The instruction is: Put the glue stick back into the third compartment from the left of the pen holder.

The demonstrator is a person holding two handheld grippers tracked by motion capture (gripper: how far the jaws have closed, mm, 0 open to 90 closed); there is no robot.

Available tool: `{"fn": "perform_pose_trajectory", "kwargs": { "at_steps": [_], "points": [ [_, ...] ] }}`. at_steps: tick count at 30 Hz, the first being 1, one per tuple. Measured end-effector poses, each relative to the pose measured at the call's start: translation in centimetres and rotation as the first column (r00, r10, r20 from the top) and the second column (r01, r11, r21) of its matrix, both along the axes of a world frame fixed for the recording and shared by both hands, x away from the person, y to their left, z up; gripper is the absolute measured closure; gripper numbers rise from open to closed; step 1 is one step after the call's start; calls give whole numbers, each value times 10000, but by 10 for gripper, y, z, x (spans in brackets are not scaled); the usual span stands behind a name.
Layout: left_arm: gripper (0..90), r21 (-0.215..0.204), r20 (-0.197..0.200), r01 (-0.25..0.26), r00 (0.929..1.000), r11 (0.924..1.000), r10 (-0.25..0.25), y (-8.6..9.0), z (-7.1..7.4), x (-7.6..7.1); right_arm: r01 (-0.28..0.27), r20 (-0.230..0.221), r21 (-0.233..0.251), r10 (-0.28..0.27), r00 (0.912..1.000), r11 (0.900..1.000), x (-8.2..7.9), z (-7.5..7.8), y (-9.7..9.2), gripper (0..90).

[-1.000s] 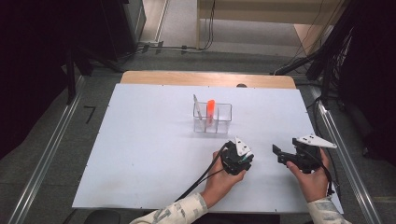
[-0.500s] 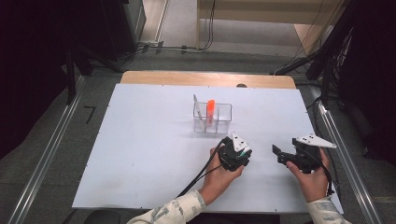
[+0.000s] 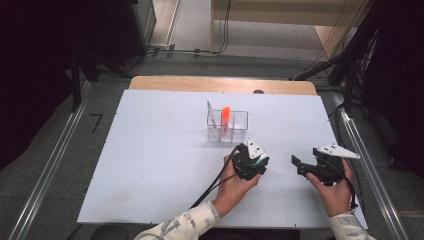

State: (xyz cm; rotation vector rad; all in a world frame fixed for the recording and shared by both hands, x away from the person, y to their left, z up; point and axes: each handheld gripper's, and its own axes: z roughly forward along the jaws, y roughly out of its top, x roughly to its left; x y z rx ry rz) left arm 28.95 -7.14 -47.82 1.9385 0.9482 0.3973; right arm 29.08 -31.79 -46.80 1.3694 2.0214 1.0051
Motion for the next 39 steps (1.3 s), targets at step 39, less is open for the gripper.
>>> {"fn": "perform_pose_trajectory", "kwargs": {
  "at_steps": [39],
  "points": [
    [662,-533,178,-606,9979,9967,616,17,24,19,-36,-45,23,36,10000,10000,0,-1,1,153]
  ]
}}
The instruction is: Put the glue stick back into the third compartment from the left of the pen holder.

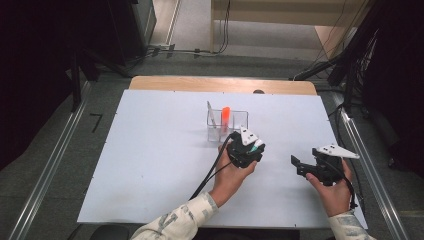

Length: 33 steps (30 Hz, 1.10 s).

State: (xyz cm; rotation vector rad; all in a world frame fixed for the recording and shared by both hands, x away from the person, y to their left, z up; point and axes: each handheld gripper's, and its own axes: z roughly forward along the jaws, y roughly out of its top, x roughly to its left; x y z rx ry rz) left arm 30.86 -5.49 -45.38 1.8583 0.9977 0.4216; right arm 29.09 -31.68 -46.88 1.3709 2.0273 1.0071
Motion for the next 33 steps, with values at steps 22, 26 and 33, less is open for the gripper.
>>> {"fn": "perform_pose_trajectory", "kwargs": {
  "at_steps": [22,26,33],
  "points": [
    [662,-11,113,-265,9996,9996,265,5,7,10,-11,12,-1,11,10000,10000,0,0,0,153],
    [662,-17,133,-323,9994,9995,323,7,8,12,5,18,-18,-5,10000,10000,0,0,0,153],
    [662,-52,102,-466,9989,9989,466,9,8,17,-30,8,-23,30,10000,10000,0,0,0,153]
  ]
}}
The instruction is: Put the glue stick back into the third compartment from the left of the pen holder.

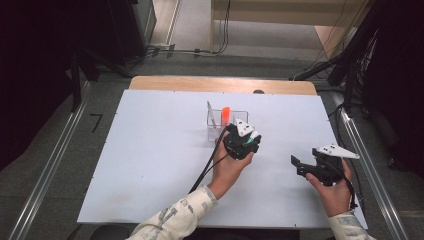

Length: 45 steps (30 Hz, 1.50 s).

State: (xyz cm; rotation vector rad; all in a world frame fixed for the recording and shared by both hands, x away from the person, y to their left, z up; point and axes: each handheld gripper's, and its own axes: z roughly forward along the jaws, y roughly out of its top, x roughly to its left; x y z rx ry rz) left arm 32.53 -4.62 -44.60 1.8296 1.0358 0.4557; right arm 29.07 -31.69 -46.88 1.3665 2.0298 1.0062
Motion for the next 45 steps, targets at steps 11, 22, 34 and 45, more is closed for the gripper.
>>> {"fn": "perform_pose_trajectory", "kwargs": {
  "at_steps": [11,22,34,45],
  "points": [
    [661,11,-45,-150,9999,9999,150,2,2,8,6,-15,-5,-6,10000,10000,0,0,0,153],
    [661,25,108,-272,9996,9996,272,1,12,15,25,-27,34,-25,10000,10000,0,0,0,153],
    [662,103,108,-499,9987,9987,498,4,14,24,41,-16,35,-41,10000,10000,0,0,0,153],
    [661,23,50,-607,9981,9982,607,5,15,31,-1,43,-45,1,10000,10000,0,0,0,153]
  ]
}}
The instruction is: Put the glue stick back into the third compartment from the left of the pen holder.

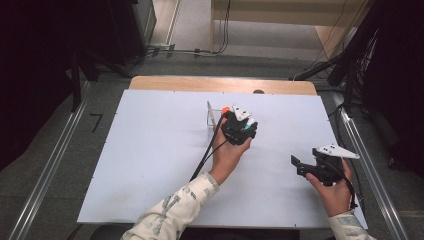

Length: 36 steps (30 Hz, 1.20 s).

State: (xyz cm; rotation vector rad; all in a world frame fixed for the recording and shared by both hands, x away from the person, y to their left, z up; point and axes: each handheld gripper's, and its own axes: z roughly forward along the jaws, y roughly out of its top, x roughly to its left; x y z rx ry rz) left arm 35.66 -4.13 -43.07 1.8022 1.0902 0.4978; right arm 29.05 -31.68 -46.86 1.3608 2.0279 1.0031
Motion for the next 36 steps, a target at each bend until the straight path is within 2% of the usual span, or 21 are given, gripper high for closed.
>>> {"fn": "perform_pose_trajectory", "kwargs": {
  "at_steps": [9,24,29,36],
  "points": [
    [661,-96,90,-106,9999,9999,107,1,4,4,-22,21,-31,22,10000,10000,0,0,0,153],
    [662,46,128,-232,9997,9997,231,0,8,12,-15,9,-23,15,10000,10000,0,0,0,153],
    [661,-49,147,-287,9995,9996,287,-1,10,15,-33,19,-16,33,10000,10000,0,0,0,153],
    [661,-50,80,-325,9994,9995,326,-2,12,19,-15,1,-10,15,10000,10000,0,0,1,153]
  ]
}}
